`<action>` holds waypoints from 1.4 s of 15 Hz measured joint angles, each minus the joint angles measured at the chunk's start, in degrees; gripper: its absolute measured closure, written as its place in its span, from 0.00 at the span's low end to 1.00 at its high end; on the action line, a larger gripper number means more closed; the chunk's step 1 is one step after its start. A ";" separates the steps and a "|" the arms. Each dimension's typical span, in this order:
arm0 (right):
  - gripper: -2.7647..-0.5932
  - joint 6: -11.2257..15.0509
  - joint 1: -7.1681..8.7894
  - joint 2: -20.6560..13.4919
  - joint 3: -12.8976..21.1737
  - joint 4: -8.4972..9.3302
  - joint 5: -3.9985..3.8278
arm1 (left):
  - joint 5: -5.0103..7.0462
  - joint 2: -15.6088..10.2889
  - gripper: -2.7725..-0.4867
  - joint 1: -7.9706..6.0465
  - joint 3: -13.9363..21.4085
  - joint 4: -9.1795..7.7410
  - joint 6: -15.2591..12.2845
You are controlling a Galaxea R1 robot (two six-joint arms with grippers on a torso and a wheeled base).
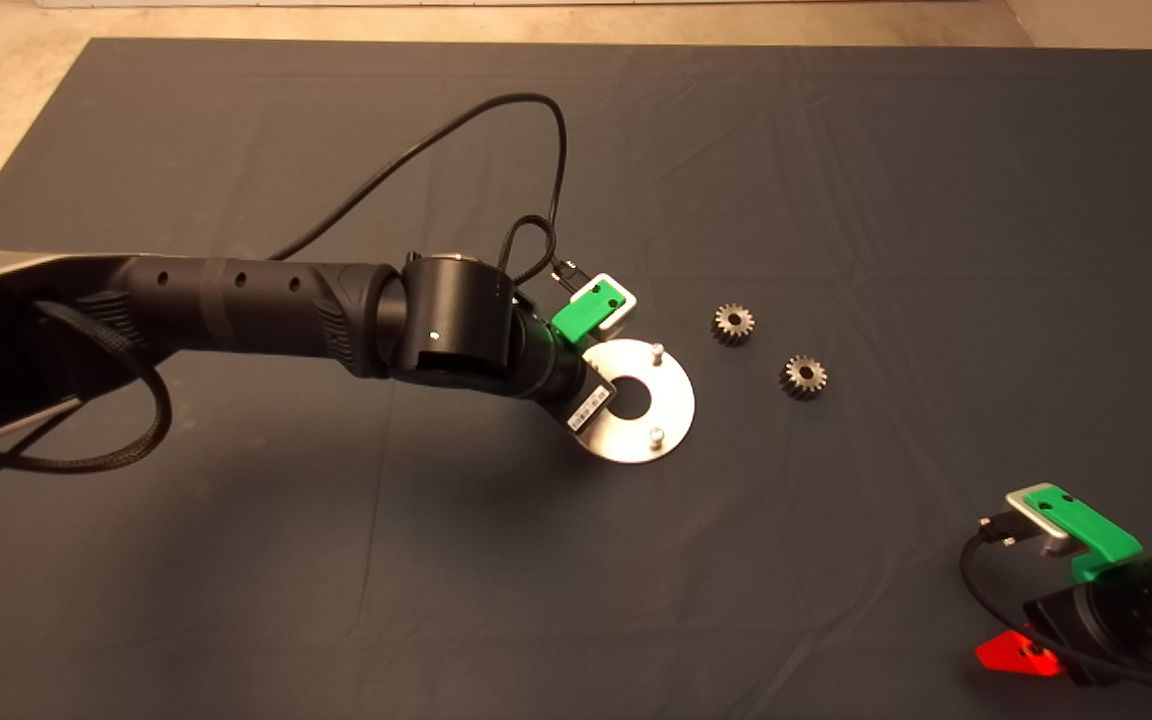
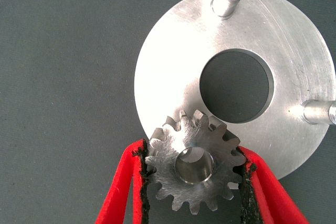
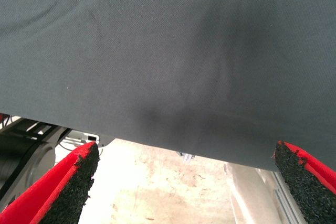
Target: Install three planetary gears onto the carrier pins
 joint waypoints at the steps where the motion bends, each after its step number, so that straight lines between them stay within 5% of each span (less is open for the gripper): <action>1: 0.12 -0.03 0.00 0.00 0.00 0.00 0.00 | -0.02 0.02 0.86 0.00 -0.02 0.00 0.00; 11: 0.12 -0.22 0.80 -0.12 0.00 0.00 0.00 | -2.18 0.00 0.86 0.33 -1.04 1.05 1.72; 21: 0.12 -0.24 0.79 -0.13 0.00 0.00 0.00 | -2.67 -0.56 0.86 0.36 -1.07 1.10 1.93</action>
